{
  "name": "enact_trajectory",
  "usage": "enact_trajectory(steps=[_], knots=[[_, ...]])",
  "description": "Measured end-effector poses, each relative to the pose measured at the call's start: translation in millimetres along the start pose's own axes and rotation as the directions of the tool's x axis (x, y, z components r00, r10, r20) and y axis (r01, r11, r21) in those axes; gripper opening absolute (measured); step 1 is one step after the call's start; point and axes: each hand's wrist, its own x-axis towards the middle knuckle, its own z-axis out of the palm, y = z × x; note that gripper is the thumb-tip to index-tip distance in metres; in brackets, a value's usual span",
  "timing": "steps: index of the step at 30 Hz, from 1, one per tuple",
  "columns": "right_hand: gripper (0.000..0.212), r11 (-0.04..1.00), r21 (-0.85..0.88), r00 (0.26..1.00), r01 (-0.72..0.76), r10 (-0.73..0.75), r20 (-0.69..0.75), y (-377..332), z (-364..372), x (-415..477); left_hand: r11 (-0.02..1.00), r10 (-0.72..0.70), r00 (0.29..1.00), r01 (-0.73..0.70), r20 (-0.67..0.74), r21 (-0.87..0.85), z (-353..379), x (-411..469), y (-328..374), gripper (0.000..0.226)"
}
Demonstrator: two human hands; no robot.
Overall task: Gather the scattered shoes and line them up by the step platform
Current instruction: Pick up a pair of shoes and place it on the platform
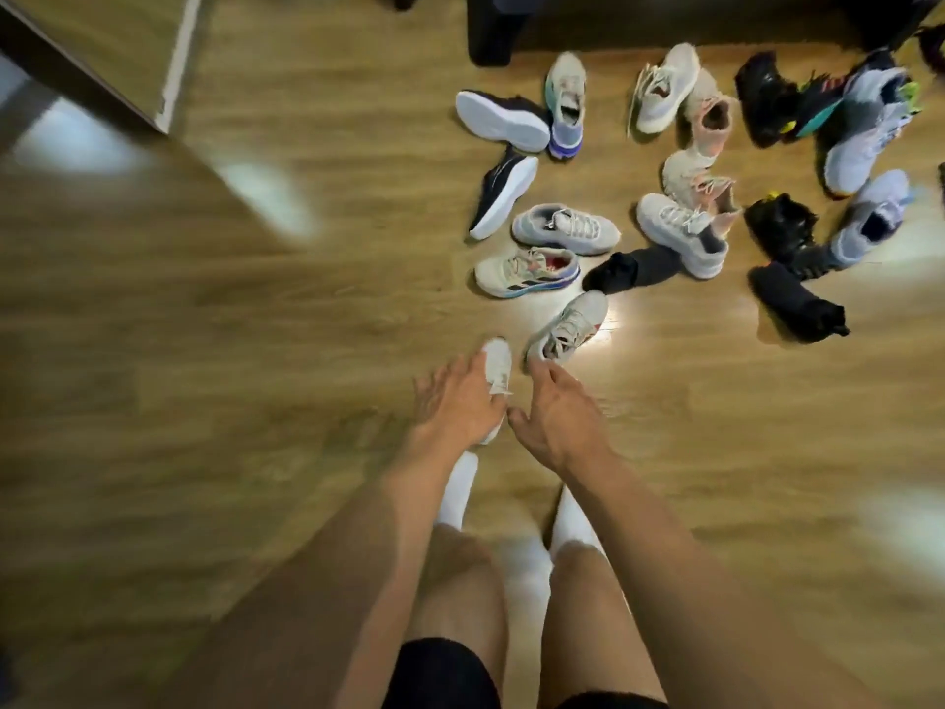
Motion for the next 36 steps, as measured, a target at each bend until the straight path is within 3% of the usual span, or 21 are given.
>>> enact_trajectory(steps=[8, 15, 19, 22, 25, 27, 31, 34, 36], knots=[[0.063, 0.989, 0.092, 0.98, 0.114, -0.127, 0.154, 84, 139, 134, 0.967, -0.18, 0.983, 0.183, 0.034, -0.174, 156, 136, -10, 0.059], [0.062, 0.989, 0.149, 0.963, -0.013, -0.028, 0.268, 125, 290, 226, 0.938, -0.267, 0.963, 0.267, 0.029, -0.221, 288, 242, -46, 0.067], [0.082, 0.985, 0.162, 0.968, -0.06, 0.018, 0.252, 130, 342, 256, 0.958, -0.252, 0.967, 0.255, 0.04, -0.132, 323, 281, -59, 0.068], [0.084, 0.989, 0.142, 0.986, -0.045, 0.021, 0.163, 135, 361, 268, 0.97, -0.242, 0.966, 0.238, -0.087, -0.054, 337, 290, -60, 0.06], [0.077, 0.995, 0.087, 0.995, 0.037, -0.045, 0.087, 141, 360, 272, 0.946, -0.297, 0.939, 0.264, -0.176, -0.187, 345, 292, -63, 0.048], [0.079, 0.995, 0.06, 0.99, 0.084, -0.091, 0.107, 139, 350, 275, 0.881, -0.388, 0.907, 0.311, -0.166, -0.357, 349, 294, -66, 0.041], [0.082, 0.974, -0.019, 0.949, 0.225, -0.215, 0.232, 125, 334, 291, 0.651, -0.542, 0.836, 0.35, -0.089, -0.673, 362, 297, -71, 0.039], [0.09, 0.972, -0.027, 0.93, 0.234, -0.216, 0.296, 122, 333, 299, 0.69, -0.555, 0.831, 0.437, -0.034, -0.577, 353, 300, -70, 0.051], [0.084, 0.975, 0.086, 0.937, 0.205, -0.221, 0.27, 126, 330, 296, 0.725, -0.518, 0.855, 0.419, -0.031, -0.547, 346, 297, -65, 0.063]])
